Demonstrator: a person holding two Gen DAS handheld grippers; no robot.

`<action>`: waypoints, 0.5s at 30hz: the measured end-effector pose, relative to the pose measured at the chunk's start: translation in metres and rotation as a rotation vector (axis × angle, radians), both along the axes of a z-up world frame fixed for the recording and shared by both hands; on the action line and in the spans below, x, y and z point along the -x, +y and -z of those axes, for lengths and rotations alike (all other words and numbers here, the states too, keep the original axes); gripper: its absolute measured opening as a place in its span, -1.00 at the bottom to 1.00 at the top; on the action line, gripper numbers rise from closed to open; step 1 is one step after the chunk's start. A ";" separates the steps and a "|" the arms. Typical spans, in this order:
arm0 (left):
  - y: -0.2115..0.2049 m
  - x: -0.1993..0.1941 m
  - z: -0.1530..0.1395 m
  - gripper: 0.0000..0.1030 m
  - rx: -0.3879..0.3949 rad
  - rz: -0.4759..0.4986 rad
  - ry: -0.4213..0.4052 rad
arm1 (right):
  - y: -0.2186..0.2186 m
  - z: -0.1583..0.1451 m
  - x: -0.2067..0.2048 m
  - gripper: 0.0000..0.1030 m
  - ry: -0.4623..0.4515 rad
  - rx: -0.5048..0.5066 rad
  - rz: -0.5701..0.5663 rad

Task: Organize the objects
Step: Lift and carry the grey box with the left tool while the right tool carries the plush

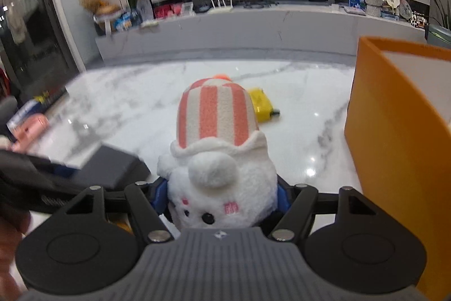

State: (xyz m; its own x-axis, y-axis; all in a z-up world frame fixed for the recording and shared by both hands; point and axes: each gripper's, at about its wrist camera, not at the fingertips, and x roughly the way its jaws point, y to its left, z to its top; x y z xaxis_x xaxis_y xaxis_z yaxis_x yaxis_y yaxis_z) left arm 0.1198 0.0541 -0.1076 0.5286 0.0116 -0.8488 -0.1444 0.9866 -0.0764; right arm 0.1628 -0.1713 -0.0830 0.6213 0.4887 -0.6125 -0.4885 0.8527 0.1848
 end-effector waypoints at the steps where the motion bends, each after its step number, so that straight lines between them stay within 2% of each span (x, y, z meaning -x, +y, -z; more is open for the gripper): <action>1: 0.001 0.000 0.000 0.69 0.013 -0.012 0.001 | -0.001 -0.006 0.000 0.37 -0.009 -0.013 -0.011; 8: 0.006 0.005 -0.004 0.68 0.027 -0.055 0.005 | -0.011 -0.053 0.013 0.37 -0.074 -0.039 -0.090; 15: -0.006 0.008 -0.036 0.68 0.039 -0.045 -0.058 | -0.049 -0.093 0.018 0.37 -0.110 -0.089 -0.042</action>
State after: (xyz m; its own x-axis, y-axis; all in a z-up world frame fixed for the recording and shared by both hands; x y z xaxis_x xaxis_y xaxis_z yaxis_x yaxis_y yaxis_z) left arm 0.1121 0.0480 -0.0718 0.5764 0.0034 -0.8172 -0.1824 0.9753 -0.1246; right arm 0.1453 -0.2206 0.0099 0.6601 0.5651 -0.4949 -0.5449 0.8137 0.2024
